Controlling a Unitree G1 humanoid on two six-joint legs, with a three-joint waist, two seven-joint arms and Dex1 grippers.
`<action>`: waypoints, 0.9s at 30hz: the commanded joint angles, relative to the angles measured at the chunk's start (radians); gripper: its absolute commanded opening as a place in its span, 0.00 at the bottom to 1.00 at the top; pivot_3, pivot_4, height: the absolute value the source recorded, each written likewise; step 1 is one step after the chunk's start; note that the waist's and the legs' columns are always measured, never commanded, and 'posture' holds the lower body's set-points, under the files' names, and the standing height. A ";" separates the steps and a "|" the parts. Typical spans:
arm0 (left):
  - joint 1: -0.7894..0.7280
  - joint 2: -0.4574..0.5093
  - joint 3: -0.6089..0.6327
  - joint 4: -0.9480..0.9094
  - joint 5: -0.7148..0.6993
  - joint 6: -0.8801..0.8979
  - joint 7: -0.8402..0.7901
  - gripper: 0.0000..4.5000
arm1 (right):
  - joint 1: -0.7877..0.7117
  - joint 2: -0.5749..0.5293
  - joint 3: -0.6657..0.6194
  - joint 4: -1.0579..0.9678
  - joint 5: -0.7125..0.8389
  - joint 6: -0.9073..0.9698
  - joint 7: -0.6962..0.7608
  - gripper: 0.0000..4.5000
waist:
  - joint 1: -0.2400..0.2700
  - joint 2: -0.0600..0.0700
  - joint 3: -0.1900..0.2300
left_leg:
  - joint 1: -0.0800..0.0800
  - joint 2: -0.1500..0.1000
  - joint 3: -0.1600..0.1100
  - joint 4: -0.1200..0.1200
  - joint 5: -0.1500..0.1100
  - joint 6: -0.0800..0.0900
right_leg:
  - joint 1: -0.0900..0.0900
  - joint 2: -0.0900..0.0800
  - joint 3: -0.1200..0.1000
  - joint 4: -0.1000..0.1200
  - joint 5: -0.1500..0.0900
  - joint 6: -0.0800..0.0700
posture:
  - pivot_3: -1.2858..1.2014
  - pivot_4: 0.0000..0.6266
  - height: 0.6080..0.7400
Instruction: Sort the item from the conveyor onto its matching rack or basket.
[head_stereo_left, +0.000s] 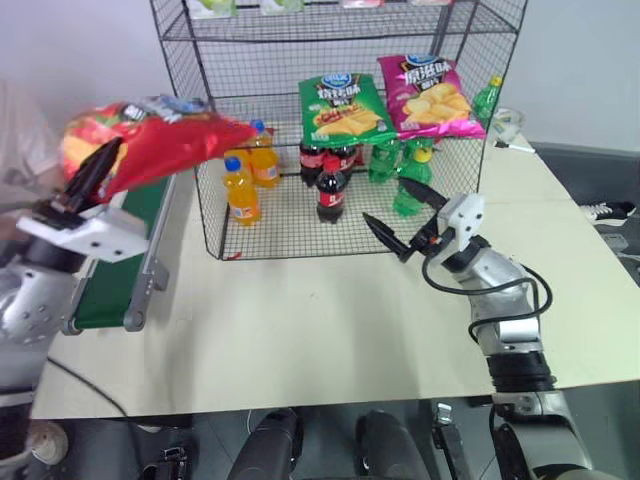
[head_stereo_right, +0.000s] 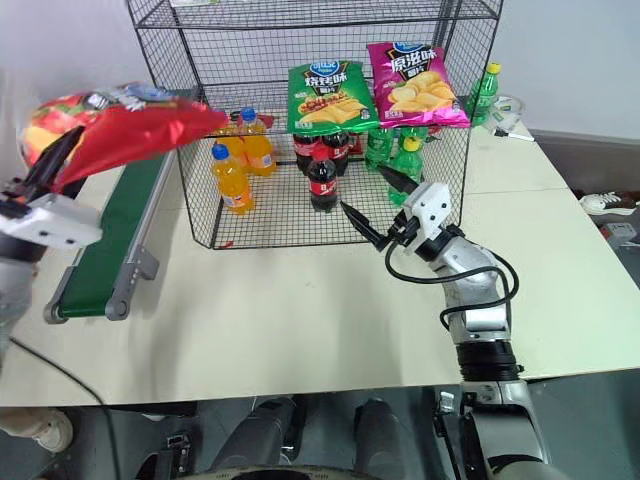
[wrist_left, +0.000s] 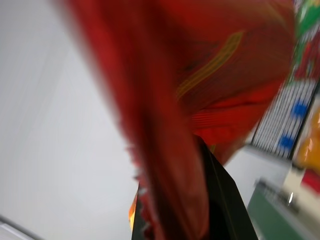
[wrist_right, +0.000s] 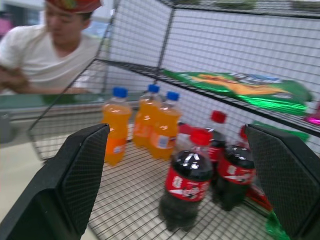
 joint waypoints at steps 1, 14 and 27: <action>-0.134 -0.070 -0.095 0.069 0.082 0.047 0.042 0.02 | -0.004 0.028 0.010 -0.057 -0.032 -0.014 -0.070 1.00 | 0.002 -0.001 0.000 | 0.000 0.000 -0.001 0.000 0.001 -0.001 | 0.000 0.001 0.000 0.001 0.000 0.000 | 0.52 0.24 1.00; -0.657 -0.294 -0.380 0.860 0.291 -0.044 0.375 0.02 | 0.009 0.007 0.020 -0.110 -0.037 0.012 -0.110 1.00 | 0.003 -0.001 0.000 | 0.000 -0.001 -0.001 0.001 0.001 -0.001 | 0.000 0.001 -0.001 0.002 0.000 0.000 | 0.52 0.24 1.00; -0.991 -0.479 -0.396 1.419 0.166 0.011 0.407 0.02 | 0.040 -0.004 0.032 -0.166 -0.041 0.037 -0.120 1.00 | 0.001 -0.002 0.000 | -0.001 -0.002 -0.001 0.003 0.001 -0.001 | 0.000 0.000 -0.001 0.002 0.000 0.002 | 0.52 0.24 1.00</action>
